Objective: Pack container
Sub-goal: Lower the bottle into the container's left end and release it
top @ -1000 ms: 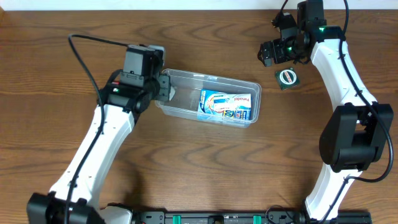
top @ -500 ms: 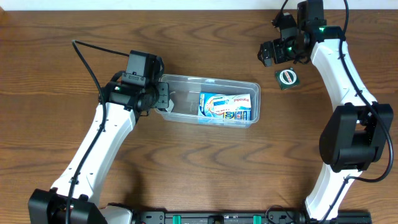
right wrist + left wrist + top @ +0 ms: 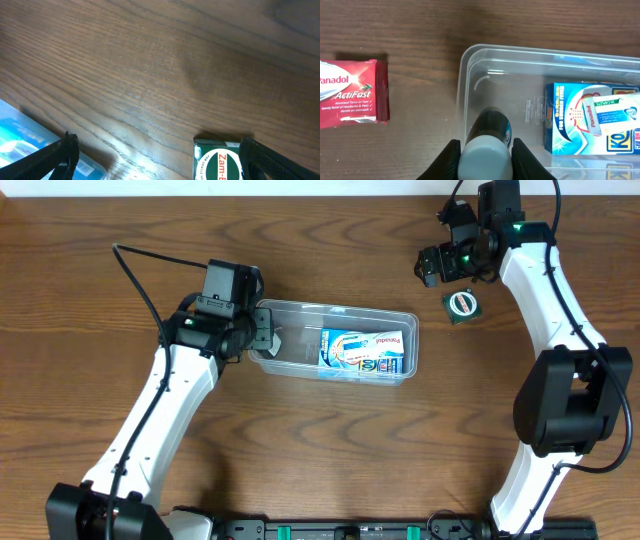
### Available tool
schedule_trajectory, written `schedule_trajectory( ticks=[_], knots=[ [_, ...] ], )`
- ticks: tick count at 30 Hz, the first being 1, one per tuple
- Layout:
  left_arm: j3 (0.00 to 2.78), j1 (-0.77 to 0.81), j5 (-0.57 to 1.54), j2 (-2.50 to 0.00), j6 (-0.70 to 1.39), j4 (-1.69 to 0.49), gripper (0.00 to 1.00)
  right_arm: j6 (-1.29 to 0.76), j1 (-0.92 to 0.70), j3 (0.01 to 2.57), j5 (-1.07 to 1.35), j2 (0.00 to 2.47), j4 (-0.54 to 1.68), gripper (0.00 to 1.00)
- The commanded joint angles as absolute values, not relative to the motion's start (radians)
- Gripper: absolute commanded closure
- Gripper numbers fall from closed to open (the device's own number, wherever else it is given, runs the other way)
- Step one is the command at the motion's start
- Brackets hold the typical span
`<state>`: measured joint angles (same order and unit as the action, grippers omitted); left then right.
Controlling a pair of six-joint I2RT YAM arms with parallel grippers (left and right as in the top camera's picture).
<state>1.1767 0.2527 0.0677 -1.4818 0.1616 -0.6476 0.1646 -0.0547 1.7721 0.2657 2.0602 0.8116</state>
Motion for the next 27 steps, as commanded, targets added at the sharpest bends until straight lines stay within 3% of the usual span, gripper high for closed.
schedule_trajectory(
  ticks=[1,27],
  knots=[
    [1.212,0.266,0.018,-1.509,0.178,-0.643,0.93,0.154,-0.053,1.785,0.273,2.063,0.812,0.01],
    [1.201,0.336,-0.125,-1.577,0.132,-0.585,0.94,0.154,-0.053,1.785,0.273,2.063,0.812,0.01]
  ],
)
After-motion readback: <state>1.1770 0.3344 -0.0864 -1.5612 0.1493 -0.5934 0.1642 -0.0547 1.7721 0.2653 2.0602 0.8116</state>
